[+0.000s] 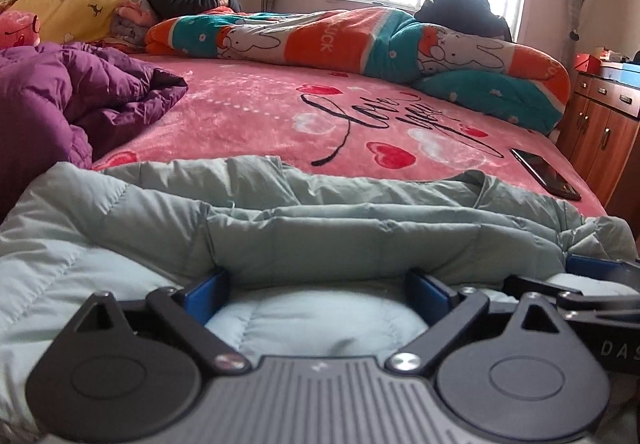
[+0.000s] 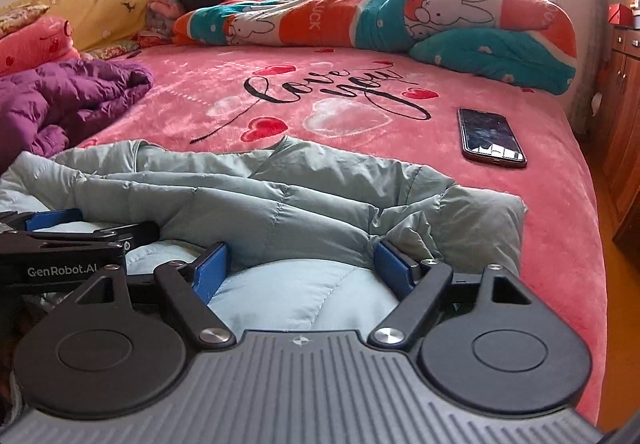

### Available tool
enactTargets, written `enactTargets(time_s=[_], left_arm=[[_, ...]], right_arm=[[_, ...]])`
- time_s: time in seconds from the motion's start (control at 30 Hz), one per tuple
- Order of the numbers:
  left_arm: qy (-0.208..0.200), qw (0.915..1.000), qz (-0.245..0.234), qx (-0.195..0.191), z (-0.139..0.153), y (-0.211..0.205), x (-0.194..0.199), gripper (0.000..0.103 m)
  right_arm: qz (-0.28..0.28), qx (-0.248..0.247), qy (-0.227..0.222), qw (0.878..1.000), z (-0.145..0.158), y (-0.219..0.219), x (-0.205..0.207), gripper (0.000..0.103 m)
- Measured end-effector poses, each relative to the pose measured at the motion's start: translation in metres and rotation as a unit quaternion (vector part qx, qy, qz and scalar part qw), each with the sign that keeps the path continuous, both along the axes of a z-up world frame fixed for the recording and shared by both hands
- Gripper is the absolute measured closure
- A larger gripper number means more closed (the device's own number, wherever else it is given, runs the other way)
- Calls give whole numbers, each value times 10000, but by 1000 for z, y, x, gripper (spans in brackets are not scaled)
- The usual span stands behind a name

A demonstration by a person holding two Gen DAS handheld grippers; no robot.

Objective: Fold large clothes

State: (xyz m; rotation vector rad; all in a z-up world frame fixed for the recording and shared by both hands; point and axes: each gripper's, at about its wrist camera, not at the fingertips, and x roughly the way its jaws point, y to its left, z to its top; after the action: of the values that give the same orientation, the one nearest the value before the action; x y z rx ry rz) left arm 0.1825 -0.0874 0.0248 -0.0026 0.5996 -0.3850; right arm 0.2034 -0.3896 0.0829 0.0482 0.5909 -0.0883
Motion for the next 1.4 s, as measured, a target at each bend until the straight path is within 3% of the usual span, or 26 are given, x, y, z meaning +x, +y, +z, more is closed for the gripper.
enactTargets(time_s=[0.13,0.27,0.4,0.53,0.67,0.77,0.93,1.13,1.4], left_arm=[[32,10000,-9,-18,3,0,1,7],[202,9998,-55,43,24,6,-7,7],[43,9997,-155,-164,57,32,-44,7],[-162,9998,-115,-30,83,63,-87,7],[-184,9998,36,63,100,102,-127,6],[-59,9996,246,99,106,134,-156,6],[170,9982,569,61,103,180,-190,5],[340,9967,737,-90,93,213,-221,5],[621,9938,890,-234,66,238,-232,5]], right_arm=[[5,-64,9,10000,-1,4,1,2],[90,150,-151,9997,2,-2,-4,0],[122,624,-489,9968,21,-15,-29,0],[190,704,-783,9943,36,-23,-65,0],[163,828,-776,9934,46,-30,-98,0],[176,932,-620,9936,51,-35,-125,0],[261,1547,-84,9876,52,-50,-162,0],[255,1790,515,9822,45,-58,-213,0],[235,2930,1364,9460,27,-66,-229,0]])
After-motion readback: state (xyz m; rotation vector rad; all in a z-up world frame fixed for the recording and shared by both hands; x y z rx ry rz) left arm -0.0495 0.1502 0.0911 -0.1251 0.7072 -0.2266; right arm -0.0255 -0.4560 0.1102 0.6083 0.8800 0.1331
